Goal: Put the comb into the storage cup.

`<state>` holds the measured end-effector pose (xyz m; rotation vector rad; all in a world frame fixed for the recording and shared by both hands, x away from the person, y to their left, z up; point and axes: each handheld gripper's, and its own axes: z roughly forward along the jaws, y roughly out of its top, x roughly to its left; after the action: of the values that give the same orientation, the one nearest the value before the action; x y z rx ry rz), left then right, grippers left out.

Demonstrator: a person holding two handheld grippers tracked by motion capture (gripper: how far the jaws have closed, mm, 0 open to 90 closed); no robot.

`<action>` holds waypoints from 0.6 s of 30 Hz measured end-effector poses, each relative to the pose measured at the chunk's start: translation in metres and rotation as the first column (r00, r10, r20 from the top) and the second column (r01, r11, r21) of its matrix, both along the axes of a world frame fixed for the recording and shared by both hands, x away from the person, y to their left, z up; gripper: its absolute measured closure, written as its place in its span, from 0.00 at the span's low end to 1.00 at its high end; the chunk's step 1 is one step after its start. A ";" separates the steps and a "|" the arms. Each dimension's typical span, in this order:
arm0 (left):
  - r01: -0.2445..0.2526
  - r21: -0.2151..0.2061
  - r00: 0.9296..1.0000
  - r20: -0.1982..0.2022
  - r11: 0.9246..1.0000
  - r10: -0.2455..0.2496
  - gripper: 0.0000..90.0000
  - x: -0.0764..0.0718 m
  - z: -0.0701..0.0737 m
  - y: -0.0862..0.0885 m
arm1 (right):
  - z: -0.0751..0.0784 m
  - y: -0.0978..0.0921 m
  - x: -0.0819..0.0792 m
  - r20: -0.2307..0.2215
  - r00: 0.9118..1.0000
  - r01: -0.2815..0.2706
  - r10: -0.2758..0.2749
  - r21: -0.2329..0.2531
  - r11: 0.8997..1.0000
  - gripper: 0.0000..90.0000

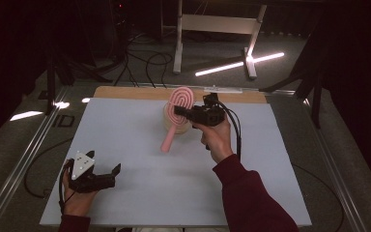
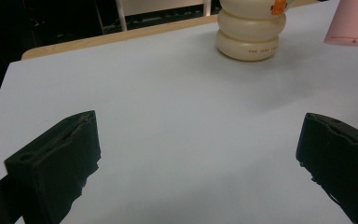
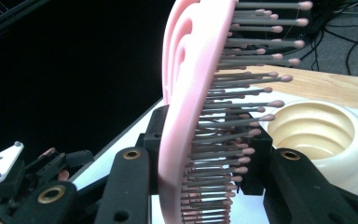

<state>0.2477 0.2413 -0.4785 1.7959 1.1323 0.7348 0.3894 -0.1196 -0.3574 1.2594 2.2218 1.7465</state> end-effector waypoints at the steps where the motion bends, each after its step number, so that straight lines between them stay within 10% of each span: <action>1: 0.000 0.000 1.000 0.000 1.000 0.000 0.00 0.000 0.000 0.000 | 0.000 0.000 0.000 0.000 1.000 0.000 0.000 0.000 1.000 0.71; 18: -0.006 -0.004 1.000 -0.010 1.000 0.006 0.00 -0.001 -0.002 0.002 | 0.012 0.002 0.010 0.030 0.999 0.012 -0.012 -0.014 1.000 0.71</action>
<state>0.2472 0.2437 -0.4809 1.7949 1.1455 0.7274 0.3991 -0.1178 -0.3454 1.2329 2.2013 1.7311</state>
